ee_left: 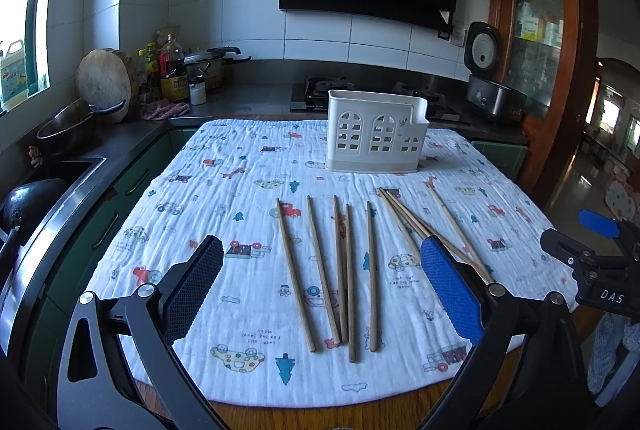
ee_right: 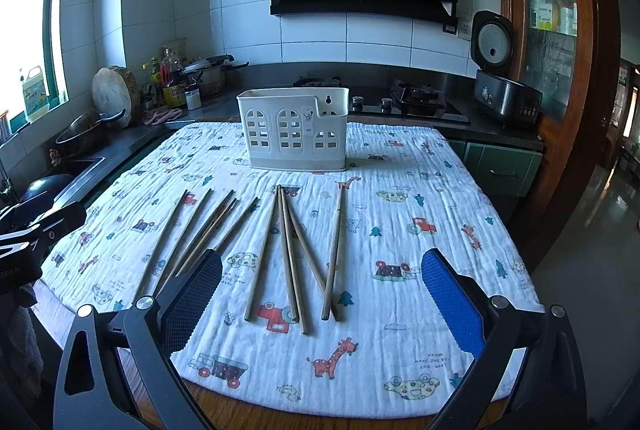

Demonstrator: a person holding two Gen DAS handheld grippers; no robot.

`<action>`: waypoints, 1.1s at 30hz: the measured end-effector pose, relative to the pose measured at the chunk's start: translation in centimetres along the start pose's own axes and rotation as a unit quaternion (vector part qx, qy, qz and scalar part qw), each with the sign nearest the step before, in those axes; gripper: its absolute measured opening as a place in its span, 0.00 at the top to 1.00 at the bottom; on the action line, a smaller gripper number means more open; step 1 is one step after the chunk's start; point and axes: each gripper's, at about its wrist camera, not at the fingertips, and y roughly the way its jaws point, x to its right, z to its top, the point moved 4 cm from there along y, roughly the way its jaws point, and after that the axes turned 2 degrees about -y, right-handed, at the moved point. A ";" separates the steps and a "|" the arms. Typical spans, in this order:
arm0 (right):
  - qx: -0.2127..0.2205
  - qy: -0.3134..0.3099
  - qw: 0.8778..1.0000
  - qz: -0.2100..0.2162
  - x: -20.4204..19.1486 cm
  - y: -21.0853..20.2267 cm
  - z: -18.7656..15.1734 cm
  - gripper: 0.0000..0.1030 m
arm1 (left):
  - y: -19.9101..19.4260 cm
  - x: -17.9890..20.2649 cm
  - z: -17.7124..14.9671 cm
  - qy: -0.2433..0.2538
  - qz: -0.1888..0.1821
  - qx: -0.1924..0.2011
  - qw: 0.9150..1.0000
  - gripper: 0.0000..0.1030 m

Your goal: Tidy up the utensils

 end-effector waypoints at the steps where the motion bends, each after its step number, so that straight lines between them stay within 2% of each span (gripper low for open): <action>1: 0.000 0.000 1.000 0.000 0.0 0.0 0.0 0.06 | 0.0 0.0 0.0 0.000 0.000 0.000 1.000 0.06; 22: -0.003 0.004 1.000 0.005 0.2 0.9 0.4 0.06 | 0.9 -0.4 0.6 -0.012 0.002 -0.006 1.000 0.06; 33: -0.018 0.003 1.000 0.003 0.7 2.5 0.1 0.07 | 2.2 -2.1 0.5 -0.030 0.010 -0.024 0.999 0.08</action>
